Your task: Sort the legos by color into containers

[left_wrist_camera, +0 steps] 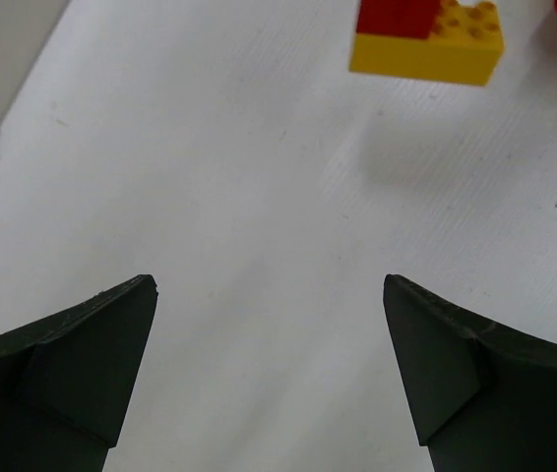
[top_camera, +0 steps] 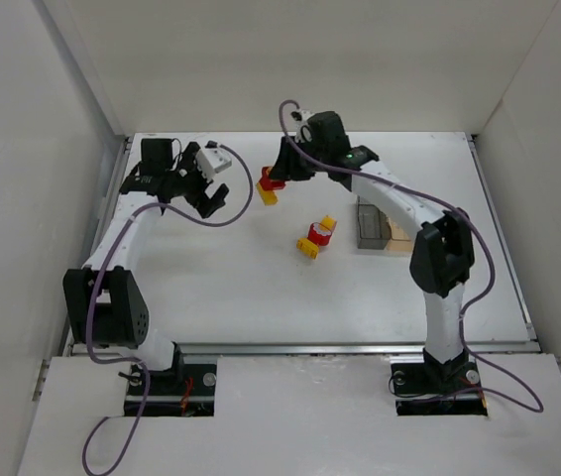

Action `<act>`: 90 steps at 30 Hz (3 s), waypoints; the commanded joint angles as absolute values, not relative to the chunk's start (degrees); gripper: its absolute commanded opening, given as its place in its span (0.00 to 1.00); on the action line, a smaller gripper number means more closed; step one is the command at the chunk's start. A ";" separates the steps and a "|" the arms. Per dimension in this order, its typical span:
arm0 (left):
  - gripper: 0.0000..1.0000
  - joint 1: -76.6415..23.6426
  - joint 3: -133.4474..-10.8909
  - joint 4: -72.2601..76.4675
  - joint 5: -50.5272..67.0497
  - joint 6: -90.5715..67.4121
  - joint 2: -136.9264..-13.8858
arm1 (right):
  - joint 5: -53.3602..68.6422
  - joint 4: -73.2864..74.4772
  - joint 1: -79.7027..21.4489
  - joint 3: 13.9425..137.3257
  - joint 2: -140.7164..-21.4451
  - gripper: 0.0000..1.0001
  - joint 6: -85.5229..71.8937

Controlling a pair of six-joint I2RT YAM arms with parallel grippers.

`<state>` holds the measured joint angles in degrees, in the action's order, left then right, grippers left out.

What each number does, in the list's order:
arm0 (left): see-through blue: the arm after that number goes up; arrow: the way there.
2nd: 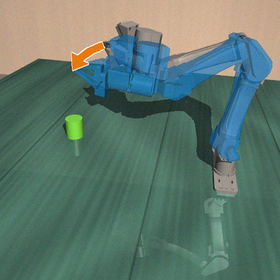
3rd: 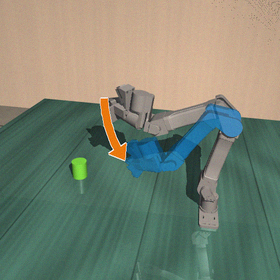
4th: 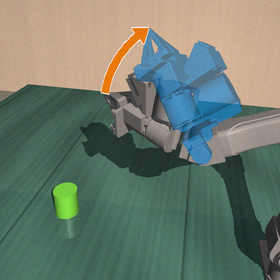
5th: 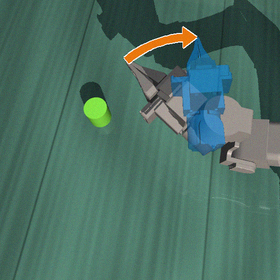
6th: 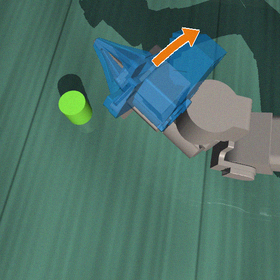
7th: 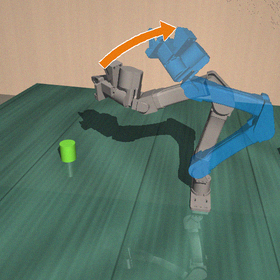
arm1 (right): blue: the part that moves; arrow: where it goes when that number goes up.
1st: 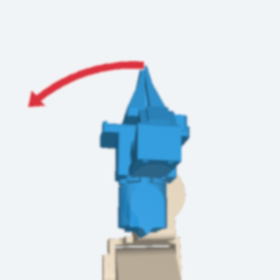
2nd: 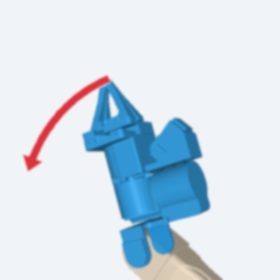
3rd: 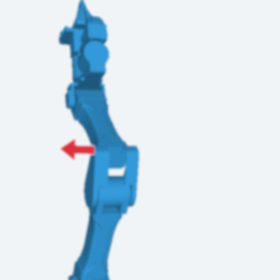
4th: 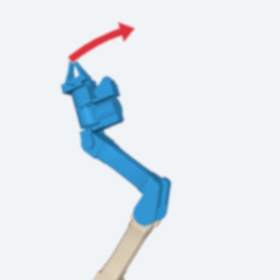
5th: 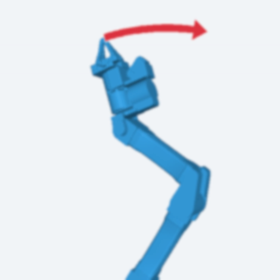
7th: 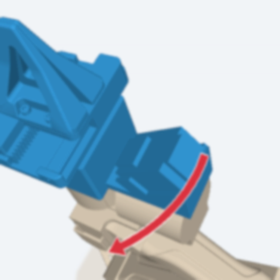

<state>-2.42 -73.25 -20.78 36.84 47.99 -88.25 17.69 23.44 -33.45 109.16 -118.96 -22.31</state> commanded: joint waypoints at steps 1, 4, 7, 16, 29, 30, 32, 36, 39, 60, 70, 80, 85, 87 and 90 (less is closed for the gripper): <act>0.99 -5.70 -76.99 -23.73 41.31 53.26 -83.06 | 24.95 14.50 -32.87 108.11 -113.30 0.00 -27.25; 0.99 -8.86 -75.86 -19.53 41.31 51.42 -78.51 | 26.27 13.10 -32.87 106.97 -110.31 0.00 -28.73; 0.99 -12.72 -70.94 -12.77 40.70 50.19 -71.14 | 26.81 11.07 -32.26 105.38 -106.88 0.00 -31.28; 0.99 -19.60 -61.17 -2.28 28.56 43.69 -64.25 | 24.62 10.55 -32.87 104.86 -102.05 0.00 -31.90; 0.99 -21.45 -62.93 -1.14 23.99 40.43 -66.88 | 21.36 10.55 -35.77 101.07 -98.44 0.00 -31.90; 0.99 -21.45 -62.93 -1.14 23.99 40.43 -66.88 | 21.36 10.55 -36.29 100.47 -98.44 0.00 -31.90; 0.99 -21.97 -62.93 -1.14 24.52 40.43 -67.41 | 21.36 10.55 -36.30 100.46 -98.44 0.00 -31.90; 0.99 -21.97 -62.93 -1.14 24.00 40.43 -68.73 | 21.36 10.55 -36.83 99.94 -98.44 0.00 -31.90; 0.99 -21.97 -62.93 -1.85 24.52 40.96 -69.34 | 21.36 10.55 -36.83 99.93 -97.91 0.00 -31.90; 0.90 -23.03 -63.46 2.29 22.59 39.38 -71.02 | 21.88 10.55 -37.35 99.40 -97.91 0.00 -31.90; 0.19 -23.03 -63.98 -0.09 22.59 39.38 -71.54 | 21.88 10.55 -37.88 98.88 -97.91 0.00 -31.90; 0.00 -23.03 -61.88 -6.66 21.18 37.44 -71.54 | 20.83 10.55 -35.17 94.67 -97.38 0.00 -33.83; 0.00 -23.03 -60.65 -9.93 21.71 36.92 -71.54 | 21.36 10.55 -32.00 92.37 -96.86 0.00 -35.24; 0.00 -23.03 -59.86 -10.90 21.71 36.91 -71.54 | 21.36 10.55 -31.38 91.06 -96.86 0.00 -35.24; 0.00 -23.55 -58.45 -12.39 21.71 36.91 -71.54 | 21.36 10.55 -30.76 90.44 -96.86 0.00 -35.24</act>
